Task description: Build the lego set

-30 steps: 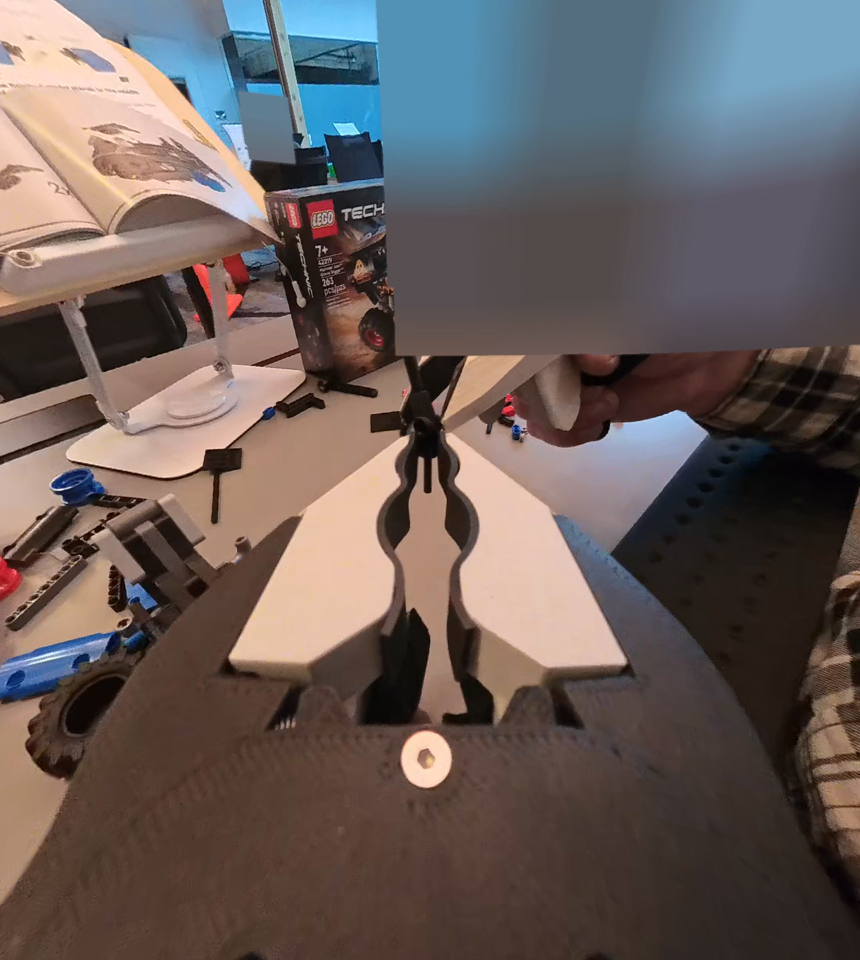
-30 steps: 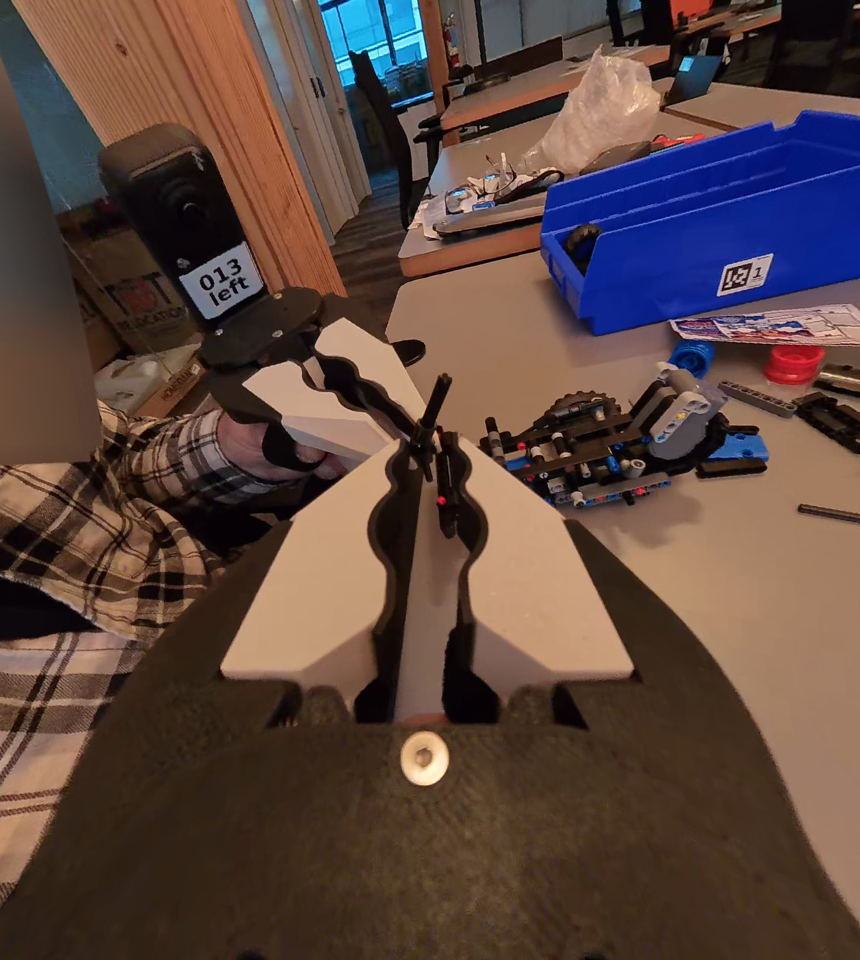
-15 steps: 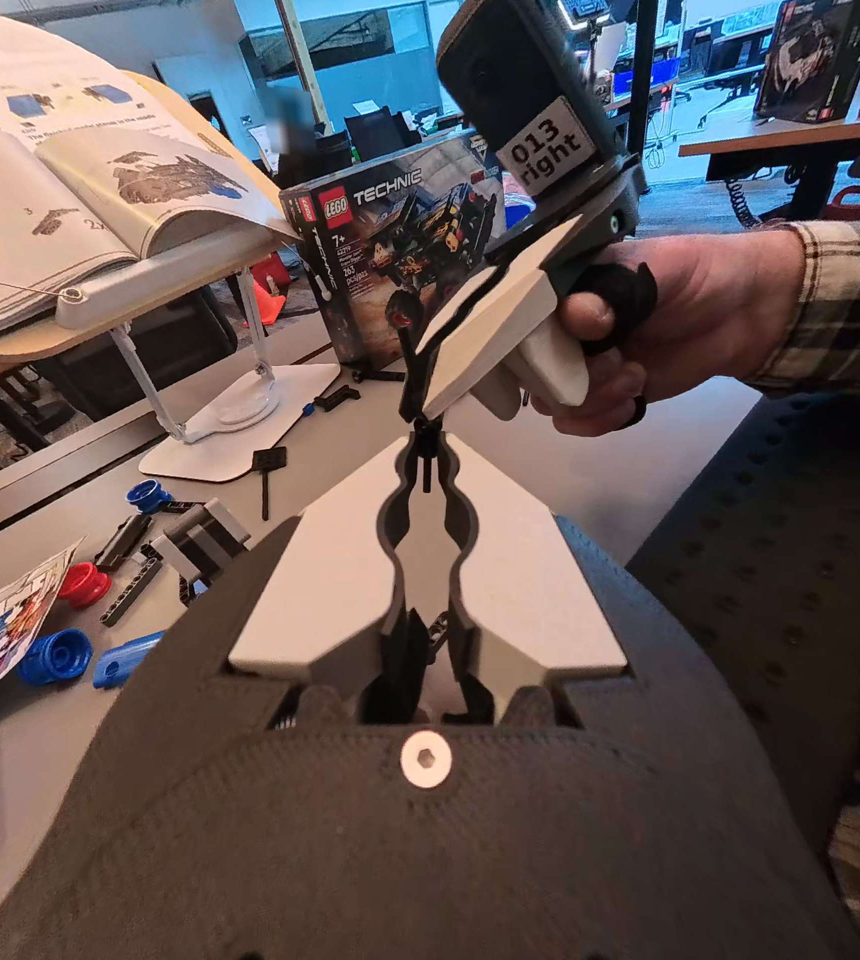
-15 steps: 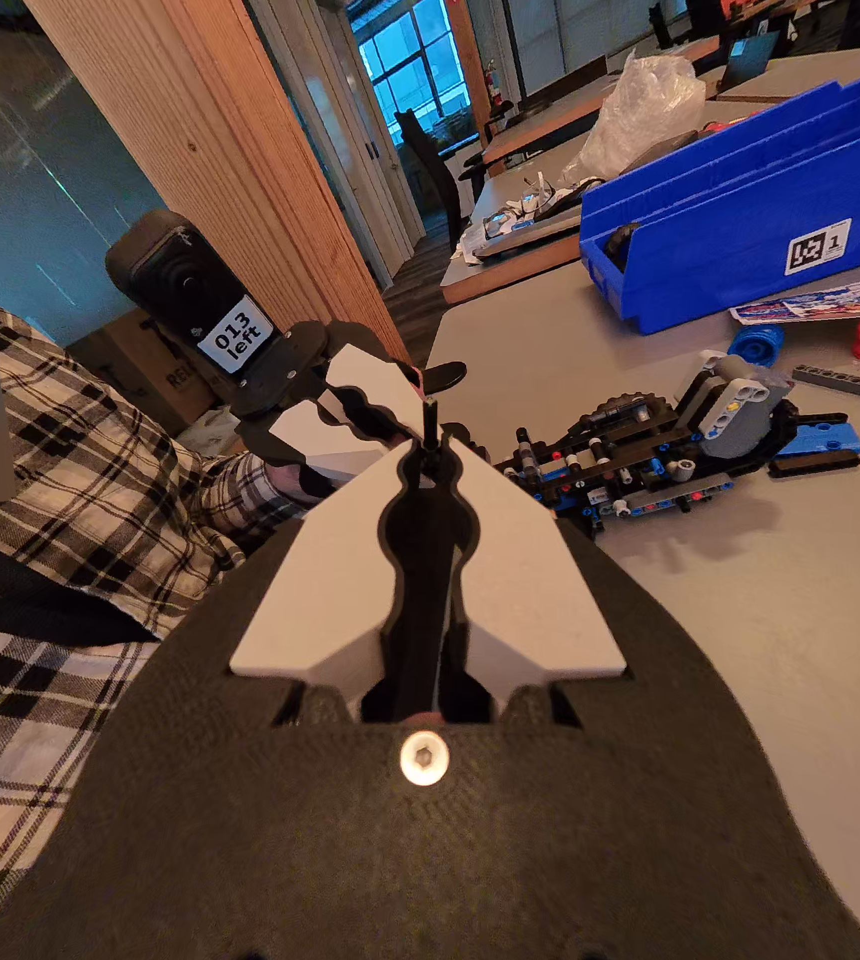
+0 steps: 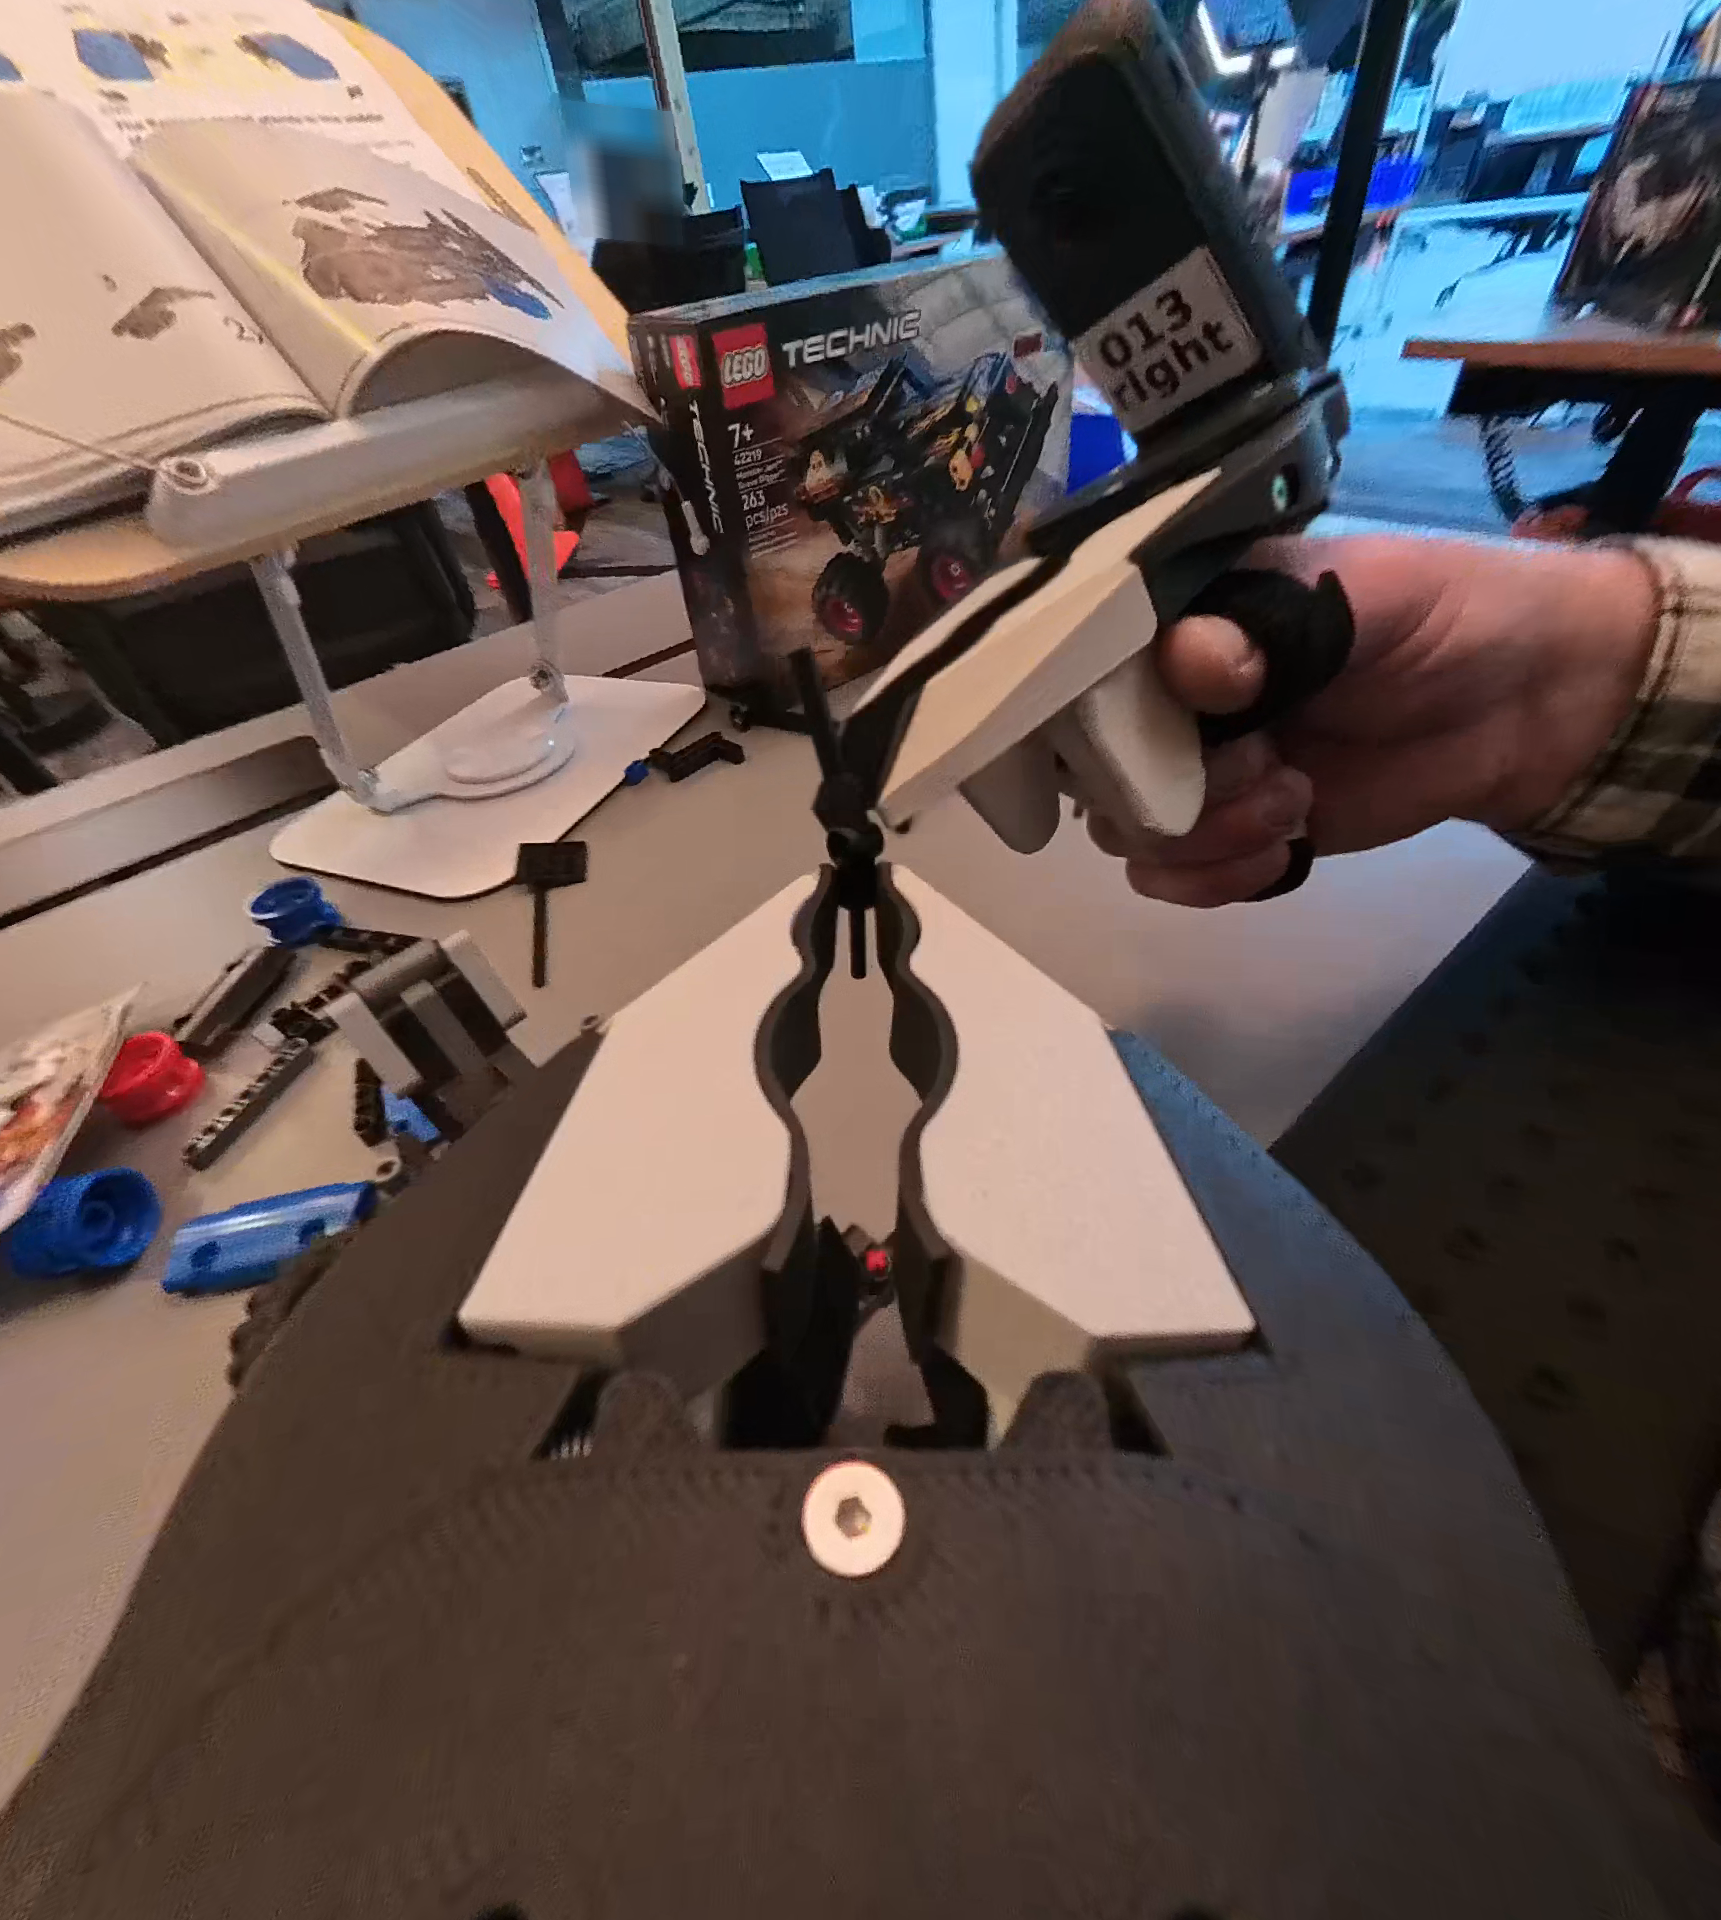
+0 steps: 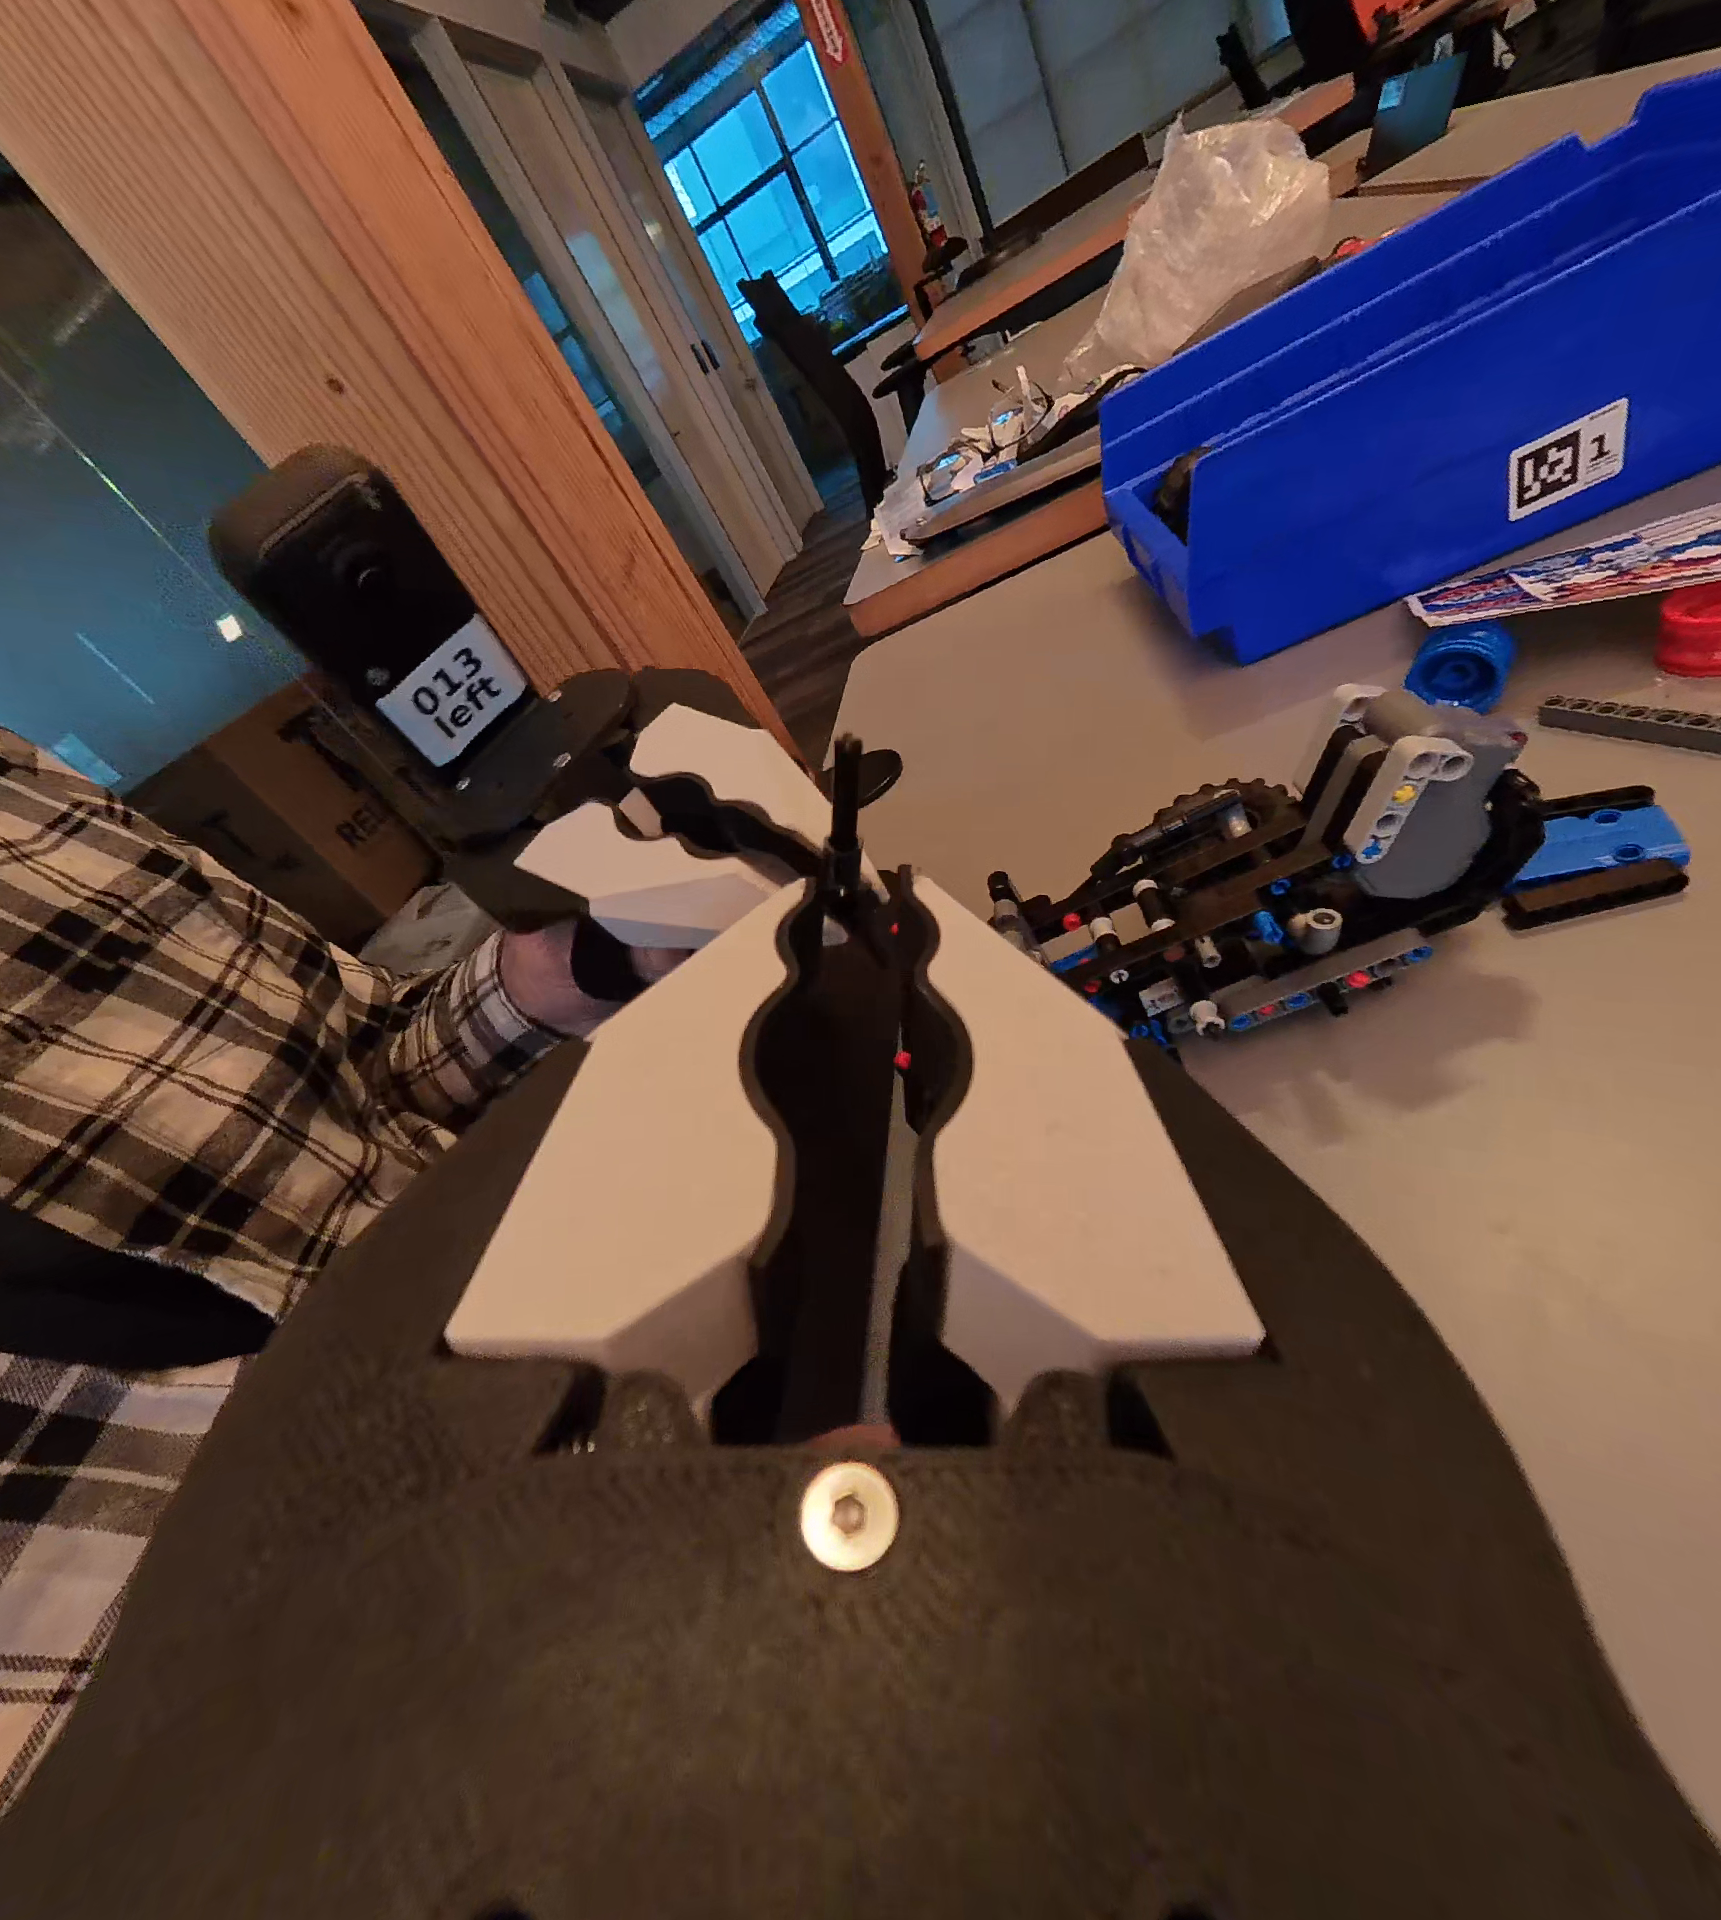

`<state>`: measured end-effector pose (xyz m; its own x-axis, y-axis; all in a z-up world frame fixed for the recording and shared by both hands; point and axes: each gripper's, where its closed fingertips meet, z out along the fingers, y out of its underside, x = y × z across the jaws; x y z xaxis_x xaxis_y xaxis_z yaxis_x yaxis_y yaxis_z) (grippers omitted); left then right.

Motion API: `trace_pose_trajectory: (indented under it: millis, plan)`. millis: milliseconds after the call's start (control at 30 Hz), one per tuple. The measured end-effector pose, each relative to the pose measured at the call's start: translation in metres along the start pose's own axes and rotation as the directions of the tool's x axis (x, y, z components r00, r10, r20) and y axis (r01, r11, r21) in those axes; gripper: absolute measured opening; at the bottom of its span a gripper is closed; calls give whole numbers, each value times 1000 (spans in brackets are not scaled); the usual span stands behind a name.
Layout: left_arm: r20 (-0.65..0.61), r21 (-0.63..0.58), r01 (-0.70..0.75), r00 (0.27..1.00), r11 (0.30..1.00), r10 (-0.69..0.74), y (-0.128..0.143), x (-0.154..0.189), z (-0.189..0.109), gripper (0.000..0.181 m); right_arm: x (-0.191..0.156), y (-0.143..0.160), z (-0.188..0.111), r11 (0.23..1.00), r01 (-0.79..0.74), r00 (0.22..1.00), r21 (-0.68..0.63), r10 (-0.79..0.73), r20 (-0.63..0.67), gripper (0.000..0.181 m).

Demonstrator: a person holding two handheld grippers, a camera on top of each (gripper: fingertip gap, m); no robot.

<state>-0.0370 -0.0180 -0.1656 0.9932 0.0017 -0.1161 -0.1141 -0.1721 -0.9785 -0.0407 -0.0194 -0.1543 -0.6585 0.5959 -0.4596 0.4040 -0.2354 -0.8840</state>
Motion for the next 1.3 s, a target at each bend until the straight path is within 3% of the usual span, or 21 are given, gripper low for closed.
trace_pose_trajectory:
  millis: [100,767,1067,1300]
  plan:
    - [-31,18,52,998,998,-52,-3,0,0,5,-3,4,4,1000,-1,1000,-15,1,16,11]
    - [-27,-4,14,1000,1000,-14,0,-5,-7,10,1,3,4,999,-39,999,15,39,34,6]
    - [66,-47,7,998,999,-4,7,-48,-33,13,18,3,-3,994,-99,995,41,99,11,5]
    - [113,-151,22,994,988,-5,34,-72,-37,22,24,5,-9,993,-112,994,46,113,-1,5]
